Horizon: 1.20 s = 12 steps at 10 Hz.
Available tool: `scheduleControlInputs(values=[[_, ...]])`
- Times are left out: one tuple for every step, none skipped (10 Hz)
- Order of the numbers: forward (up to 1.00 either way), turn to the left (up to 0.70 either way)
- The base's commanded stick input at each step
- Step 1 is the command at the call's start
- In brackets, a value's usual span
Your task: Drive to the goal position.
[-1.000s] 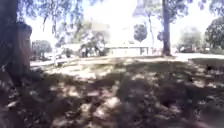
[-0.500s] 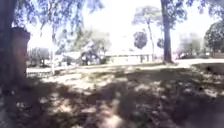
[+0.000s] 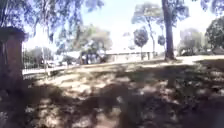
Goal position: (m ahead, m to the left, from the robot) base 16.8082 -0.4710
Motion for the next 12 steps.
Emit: scheduleControlInputs(values=[[0.7, 0.0], [0.7, 0.0], [0.7, 0.0], [0.7, 0.0], [0.7, 0.0], [0.7, 0.0], [0.7, 0.0], [0.7, 0.0], [0.7, 0.0], [0.7, 0.0], [0.7, 0.0], [0.7, 0.0]])
